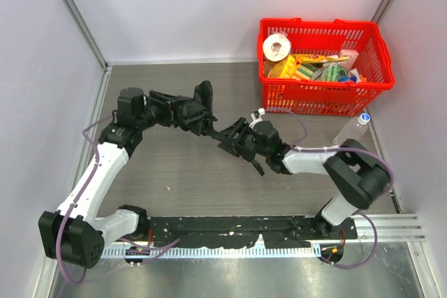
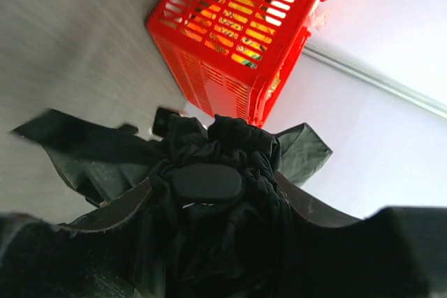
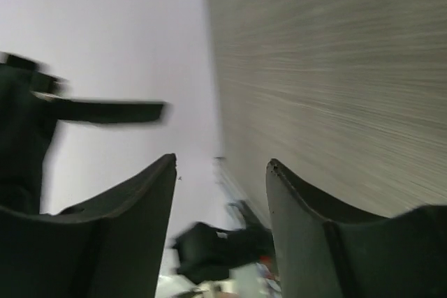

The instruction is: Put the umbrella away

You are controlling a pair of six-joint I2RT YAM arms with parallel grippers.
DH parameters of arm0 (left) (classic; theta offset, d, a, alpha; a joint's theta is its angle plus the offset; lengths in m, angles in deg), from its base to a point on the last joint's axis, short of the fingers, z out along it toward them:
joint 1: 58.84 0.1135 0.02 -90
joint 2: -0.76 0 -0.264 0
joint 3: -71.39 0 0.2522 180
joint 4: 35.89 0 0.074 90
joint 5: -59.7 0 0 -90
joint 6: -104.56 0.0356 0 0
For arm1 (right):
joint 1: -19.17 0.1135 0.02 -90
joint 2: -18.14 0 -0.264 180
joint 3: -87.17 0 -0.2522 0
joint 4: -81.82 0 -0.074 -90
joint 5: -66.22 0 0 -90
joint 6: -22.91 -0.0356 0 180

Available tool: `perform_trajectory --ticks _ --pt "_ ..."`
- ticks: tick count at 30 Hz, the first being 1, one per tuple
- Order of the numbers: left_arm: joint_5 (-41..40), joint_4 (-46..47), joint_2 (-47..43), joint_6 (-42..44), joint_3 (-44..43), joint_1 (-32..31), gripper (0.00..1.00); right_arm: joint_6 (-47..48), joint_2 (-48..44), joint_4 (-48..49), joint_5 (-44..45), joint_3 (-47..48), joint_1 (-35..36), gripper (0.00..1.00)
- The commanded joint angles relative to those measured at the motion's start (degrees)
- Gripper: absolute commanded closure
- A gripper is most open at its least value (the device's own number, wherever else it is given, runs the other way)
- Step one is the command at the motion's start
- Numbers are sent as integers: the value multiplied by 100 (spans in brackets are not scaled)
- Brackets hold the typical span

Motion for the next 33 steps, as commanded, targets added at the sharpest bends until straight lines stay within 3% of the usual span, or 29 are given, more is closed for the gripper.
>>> perform_trajectory --ticks 1,4,5,6,10,12,16,23,28,33 --pt "-412 -529 -95 1923 -747 29 100 3366 -1561 -3179 697 -54 -25 33" --pt "-656 -504 -139 2855 -633 -50 100 5463 -2294 -5381 1963 698 -51 23" --pt "-841 -617 -157 3241 -598 -111 100 5758 -2565 -5643 2359 833 -138 18" --pt "-938 -610 -174 3402 -528 -138 100 6413 -2690 -5941 2311 1112 -243 18" --pt "-1974 -548 -358 4447 -317 -637 100 7350 -2534 -6620 1643 2473 -421 17" --pt "-2273 -400 -473 4563 -177 -770 100 7430 -1964 -6726 961 3019 -79 17" --pt "-2495 -13 -728 4572 218 -832 100 6915 -1453 -5700 676 3268 879 16" --pt "-2697 119 -807 4537 316 -841 100 6569 -916 -5031 781 3418 1399 16" --pt "-2557 243 -746 4362 316 -841 100 6595 -740 -4522 1490 3207 1549 13" --pt "-2425 322 -772 4186 369 -841 100 6578 -415 -4433 1248 3497 1540 12"
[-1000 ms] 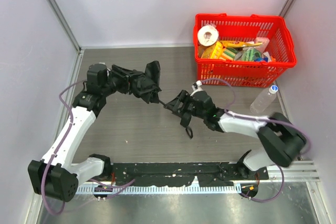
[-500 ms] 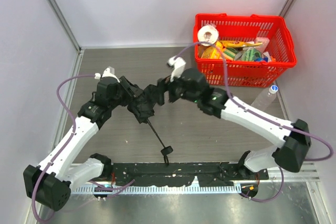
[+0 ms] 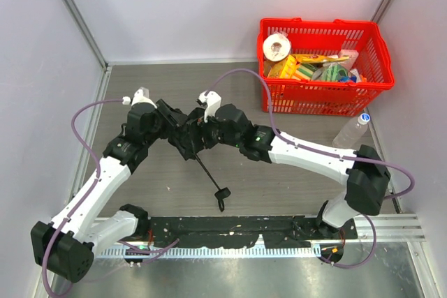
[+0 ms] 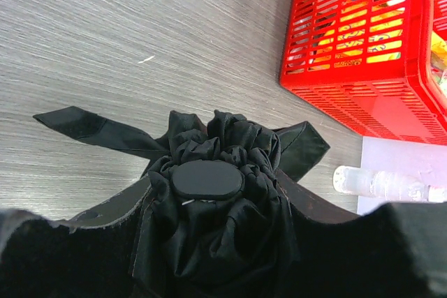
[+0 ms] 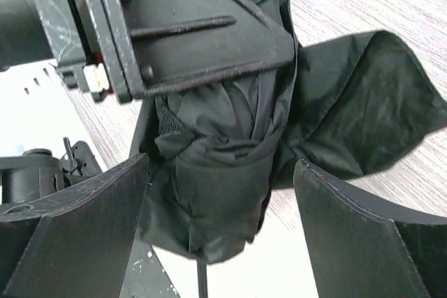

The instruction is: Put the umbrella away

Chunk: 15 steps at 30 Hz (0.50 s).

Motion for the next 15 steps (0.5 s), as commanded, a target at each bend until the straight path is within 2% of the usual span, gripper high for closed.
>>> perform_trajectory --ticks 1,11,15 --pt "80 600 -123 -231 -49 -2 100 -73 284 597 -121 262 1 12" --pt "563 723 -70 -653 -119 -2 100 14 601 1203 -122 95 -17 15" --pt "678 748 -70 -864 -58 -2 100 32 803 1213 -254 332 -25 16"
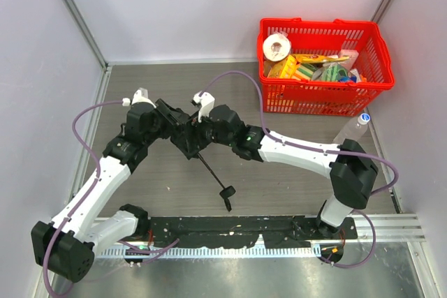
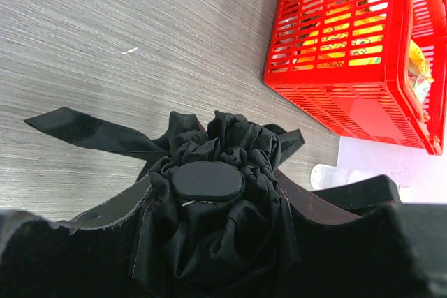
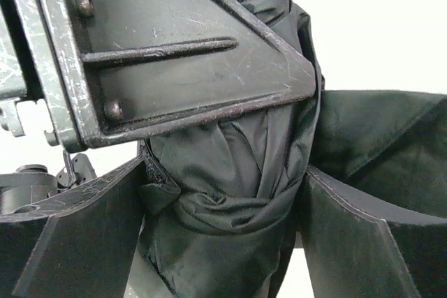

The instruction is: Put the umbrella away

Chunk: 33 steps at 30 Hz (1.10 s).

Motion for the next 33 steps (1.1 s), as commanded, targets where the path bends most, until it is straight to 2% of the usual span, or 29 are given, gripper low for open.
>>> perform_trajectory --ticks 1,6,8,10,12,13,16,22,23,26,30,31,32,33 --pt "470 690 -62 -467 -81 -15 100 89 270 463 -262 276 -23 16" --pt "497 567 -44 -370 -310 -15 100 72 245 498 -325 4 -23 15" --pt "576 550 -18 -396 -354 -15 100 45 262 507 -264 -32 -41 21" --pt "646 558 -9 -466 -337 -15 100 28 297 516 -360 -23 -58 36" --pt "664 541 -26 -476 -354 -15 100 28 323 542 -430 -6 -58 63" --pt "655 489 -35 -476 -372 -15 100 10 332 551 -448 3 -76 68" --pt "664 418 -70 -458 -424 -15 100 -25 332 656 -546 -58 -85 99" --pt "962 251 70 -519 -539 3 98 -157 -19 1165 -834 -524 -225 99" --pt "1145 242 123 -528 -547 55 91 -209 -89 1279 -896 -629 -304 99" --pt "1699 198 220 -537 -600 274 58 -192 -221 1342 -1300 -761 -471 99" --pt "2323 101 167 -257 -653 635 36 -192 -414 1447 -1836 -1043 -787 99" --pt "2543 162 141 -169 -644 722 15 -192 -476 1473 -1968 -1130 -892 99" --pt "2762 154 141 -90 -662 828 1 -166 -511 1456 -2065 -1157 -937 99" --pt "3121 206 149 -2 -670 907 0 -148 -572 1430 -2222 -1192 -1007 99"
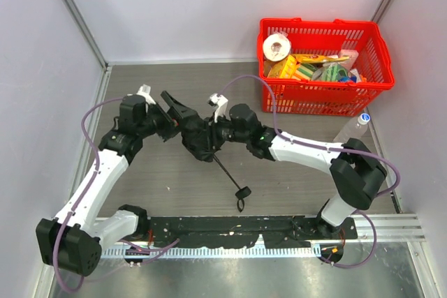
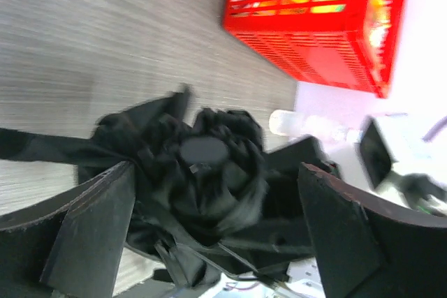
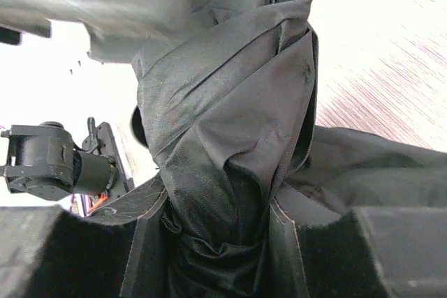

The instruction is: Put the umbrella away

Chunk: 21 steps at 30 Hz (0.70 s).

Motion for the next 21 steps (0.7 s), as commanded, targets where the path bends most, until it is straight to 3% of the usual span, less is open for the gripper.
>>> perform_trajectory --ticks 1,7,13,16,21 --pt "1643 661 -154 241 -371 387 0 79 -405 210 -650 -147 -328 99" --pt "2595 944 39 1049 -634 458 0 0 -606 140 -1064 -227 -592 99" --pt "2561 495 -57 1481 -784 458 3 88 -642 -80 -721 -8 -653 99" --pt "2141 -22 -303 1832 -880 458 5 298 -581 -343 -554 203 -662 99" --pt "1832 -242 -270 1781 -1091 450 2 851 -580 -695 -633 493 -671 99"
